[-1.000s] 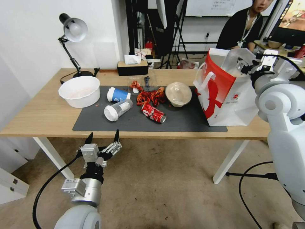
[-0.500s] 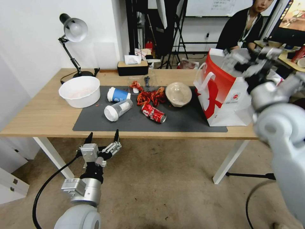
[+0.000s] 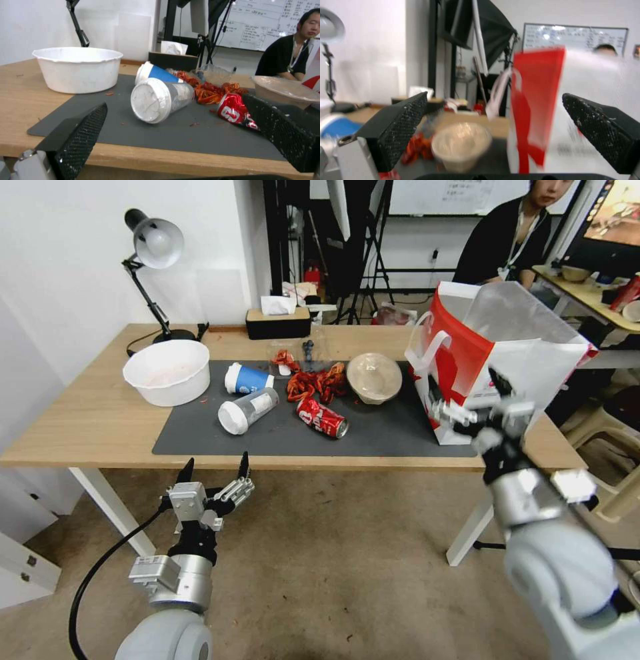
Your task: Pick up the trash from the table and place it into the takeout bag.
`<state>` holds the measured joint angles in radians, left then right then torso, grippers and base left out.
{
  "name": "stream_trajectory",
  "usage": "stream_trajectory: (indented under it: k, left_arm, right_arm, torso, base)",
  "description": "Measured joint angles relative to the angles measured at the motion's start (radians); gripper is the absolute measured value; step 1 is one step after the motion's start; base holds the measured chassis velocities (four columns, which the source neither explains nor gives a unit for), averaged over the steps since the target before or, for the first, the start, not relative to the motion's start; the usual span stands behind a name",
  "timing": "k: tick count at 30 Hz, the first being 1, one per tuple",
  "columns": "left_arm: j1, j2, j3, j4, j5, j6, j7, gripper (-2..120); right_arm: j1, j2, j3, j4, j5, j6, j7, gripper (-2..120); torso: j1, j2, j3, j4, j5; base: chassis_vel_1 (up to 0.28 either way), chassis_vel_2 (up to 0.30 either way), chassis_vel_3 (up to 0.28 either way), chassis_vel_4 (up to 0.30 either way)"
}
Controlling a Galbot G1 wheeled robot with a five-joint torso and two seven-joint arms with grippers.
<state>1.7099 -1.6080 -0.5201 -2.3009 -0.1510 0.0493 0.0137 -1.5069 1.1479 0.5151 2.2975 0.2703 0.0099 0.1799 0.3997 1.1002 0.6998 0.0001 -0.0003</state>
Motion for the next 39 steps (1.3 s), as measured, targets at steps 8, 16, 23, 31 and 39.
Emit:
stream_trajectory:
  k: [8,16,23,31,39]
  left_arm:
    - [-0.003,0.000,0.000,0.010,-0.001,-0.006,0.000,100]
    - [-0.003,0.000,0.000,0.016,-0.001,-0.012,-0.001,100]
    - [-0.005,0.000,0.000,0.019,-0.001,-0.013,-0.001,100]
    - [-0.007,0.000,0.002,0.019,-0.001,-0.013,-0.001,100]
    - [0.002,0.000,0.005,0.012,0.004,-0.019,0.000,100]
  right_arm:
    - [-0.106,0.040,-0.021,-0.107,-0.064,0.100,0.023,100]
    - [-0.113,0.051,-0.030,-0.135,-0.060,0.114,0.029,100]
    - [-0.092,0.051,-0.045,-0.135,-0.036,0.093,0.042,100]
    - [0.063,0.040,-0.125,-0.160,0.133,-0.026,0.149,100]
    - [0.328,0.014,-0.232,-0.272,0.382,-0.134,0.238,100]
  torso:
    - [0.000,0.000,0.000,-0.0001,0.0003]
    - [0.000,0.000,0.000,0.0000,0.0003]
    - [0.000,0.000,0.000,-0.0002,0.0002]
    - [0.000,0.000,0.000,0.0000,0.0003]
    - [0.000,0.000,0.000,0.0000,0.0002]
  base:
    - [0.000,0.000,0.000,0.000]
    - [0.000,0.000,0.000,0.000]
    - [0.000,0.000,0.000,0.000]
    - [0.000,0.000,0.000,0.000]
    - [0.000,0.000,0.000,0.000]
